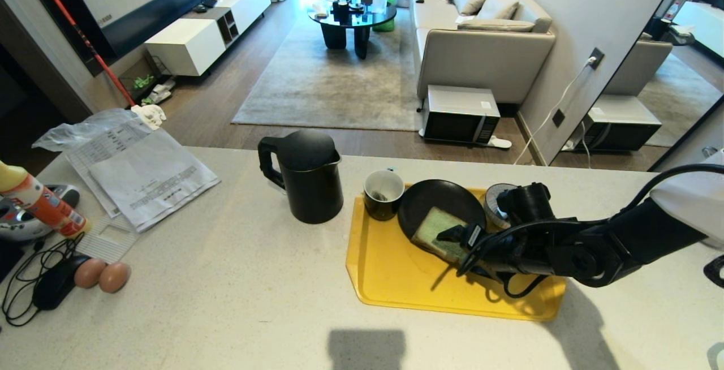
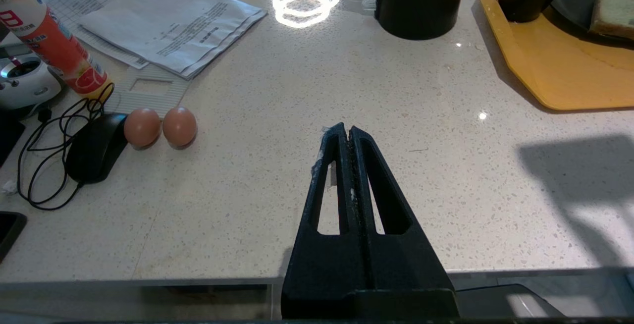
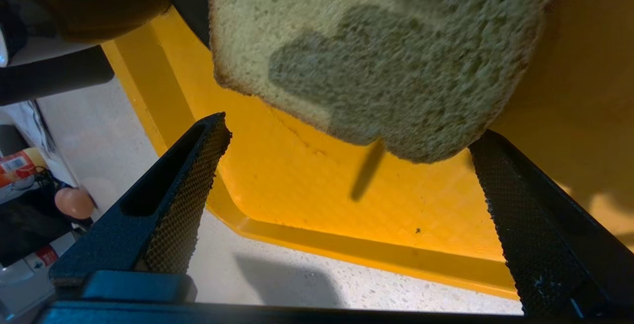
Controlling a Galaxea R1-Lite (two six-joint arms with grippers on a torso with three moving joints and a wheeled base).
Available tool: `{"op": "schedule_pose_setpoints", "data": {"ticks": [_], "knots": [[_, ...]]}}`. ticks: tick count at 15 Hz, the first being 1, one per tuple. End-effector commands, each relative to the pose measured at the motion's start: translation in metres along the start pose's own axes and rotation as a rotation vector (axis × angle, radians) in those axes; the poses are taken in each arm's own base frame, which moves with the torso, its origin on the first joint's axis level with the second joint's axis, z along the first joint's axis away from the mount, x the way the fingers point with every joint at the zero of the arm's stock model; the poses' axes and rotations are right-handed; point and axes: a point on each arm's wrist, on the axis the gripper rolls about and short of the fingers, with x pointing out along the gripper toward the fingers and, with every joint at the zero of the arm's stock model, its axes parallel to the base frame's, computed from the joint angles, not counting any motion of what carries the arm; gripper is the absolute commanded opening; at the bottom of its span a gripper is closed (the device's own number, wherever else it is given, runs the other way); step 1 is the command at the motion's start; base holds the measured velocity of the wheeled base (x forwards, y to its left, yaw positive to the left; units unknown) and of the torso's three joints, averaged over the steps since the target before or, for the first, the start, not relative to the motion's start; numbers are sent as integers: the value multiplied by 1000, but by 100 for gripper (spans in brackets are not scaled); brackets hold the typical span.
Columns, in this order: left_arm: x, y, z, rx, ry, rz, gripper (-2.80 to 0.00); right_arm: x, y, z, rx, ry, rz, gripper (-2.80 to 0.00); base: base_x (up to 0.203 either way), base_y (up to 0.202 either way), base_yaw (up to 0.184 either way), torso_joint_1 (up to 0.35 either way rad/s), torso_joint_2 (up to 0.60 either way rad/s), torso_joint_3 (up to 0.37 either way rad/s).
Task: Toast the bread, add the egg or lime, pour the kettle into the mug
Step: Pick up the bread slice
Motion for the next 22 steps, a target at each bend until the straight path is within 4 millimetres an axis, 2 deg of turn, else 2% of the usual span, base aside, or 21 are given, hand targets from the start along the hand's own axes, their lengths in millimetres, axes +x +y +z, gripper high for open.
{"op": "schedule_pose_setpoints", "data": {"ticks": [1,9,19,20,22], "knots": [[1,0,-5,0,14,-1,-280,4,-2,2,7,-2,-5,0,0,0,0,0,0,0],[1,0,-5,0,14,-1,-280,10,-6,15,19,-25,-17,0,0,0,0,0,0,0],[1,0,-5,0,14,-1,-280,14,-6,21,27,-26,-24,0,0,0,0,0,0,0],[1,0,-5,0,14,-1,-280,14,-5,22,28,-27,-24,-280,0,0,0,0,0,0],[1,0,-5,0,15,-2,-280,13,-7,24,31,-31,-28,-280,0,0,0,0,0,0]]}}
